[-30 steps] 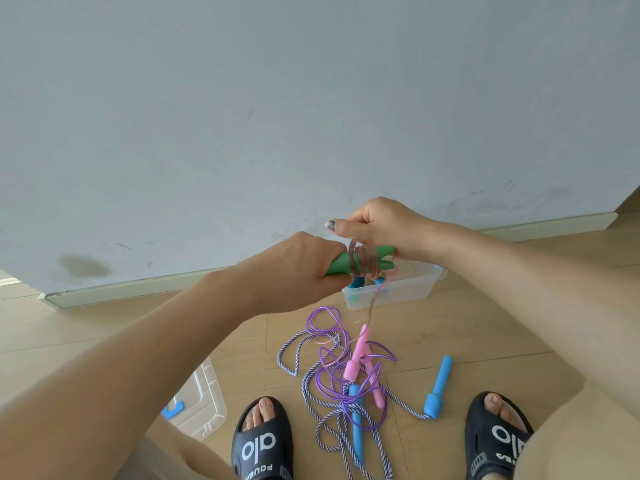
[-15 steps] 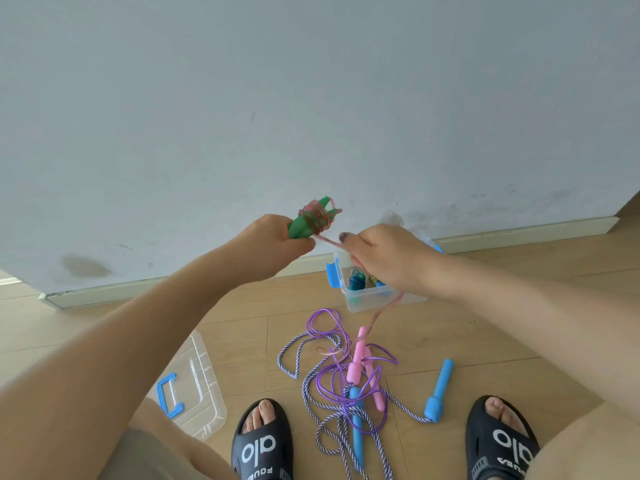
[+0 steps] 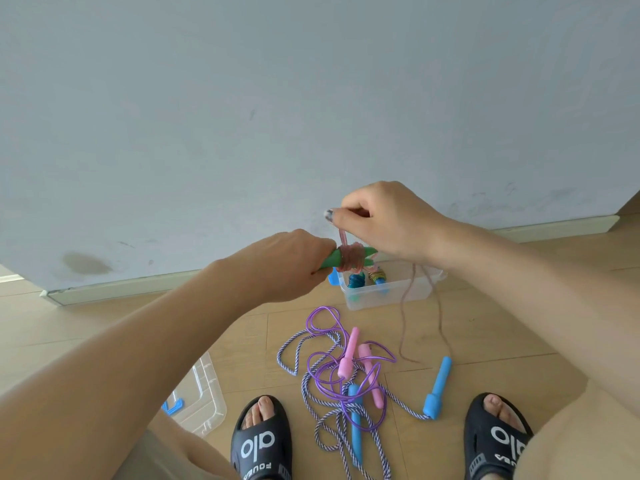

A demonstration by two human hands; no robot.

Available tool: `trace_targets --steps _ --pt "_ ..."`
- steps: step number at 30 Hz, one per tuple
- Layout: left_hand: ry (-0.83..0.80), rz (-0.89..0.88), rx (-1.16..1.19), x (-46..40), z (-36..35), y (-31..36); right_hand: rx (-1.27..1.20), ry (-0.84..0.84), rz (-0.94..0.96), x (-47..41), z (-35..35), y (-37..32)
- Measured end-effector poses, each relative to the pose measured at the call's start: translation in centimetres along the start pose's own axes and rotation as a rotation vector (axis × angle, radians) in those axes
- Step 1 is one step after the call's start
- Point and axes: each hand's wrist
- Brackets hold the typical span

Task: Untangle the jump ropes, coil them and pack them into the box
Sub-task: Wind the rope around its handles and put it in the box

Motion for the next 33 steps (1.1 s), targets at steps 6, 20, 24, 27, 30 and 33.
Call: trace_targets --steps 6,20,24,27,30,33 --pt "0.057 -0.114 0.142 0.5 0.4 0.6 -0.244 -0.174 -0.085 -0.8 -0.2 1.6" --pt "0.24 0.292 1.06 -0.3 1.3 -0.2 -0.47 -0.297 -0.386 0.2 -4.3 0.0" --pt "0.224 0.43 1.091 -1.0 0.5 -1.6 -0.211 -0.256 -0.302 1.3 -4.4 -1.3" --pt "0.175 0.485 0.902 -0.9 0.3 -3.1 -0.026 -0.19 -0.185 1.9 -4.0 -2.1" --pt "0.045 0.461 0.76 -0.7 0.1 -3.7 0.007 -0.101 -0.11 1.8 -2.9 -2.2" --pt "0.044 0.372 0.46 -0.6 0.0 -3.1 0.003 -0.089 -0.075 1.2 -1.7 -1.6"
Point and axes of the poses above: each hand's wrist, its own x-axis away from the middle knuckle, its own z-axis out of the back of the hand, y = z × x, and after that the axes turned 13 degrees about x, right-handed
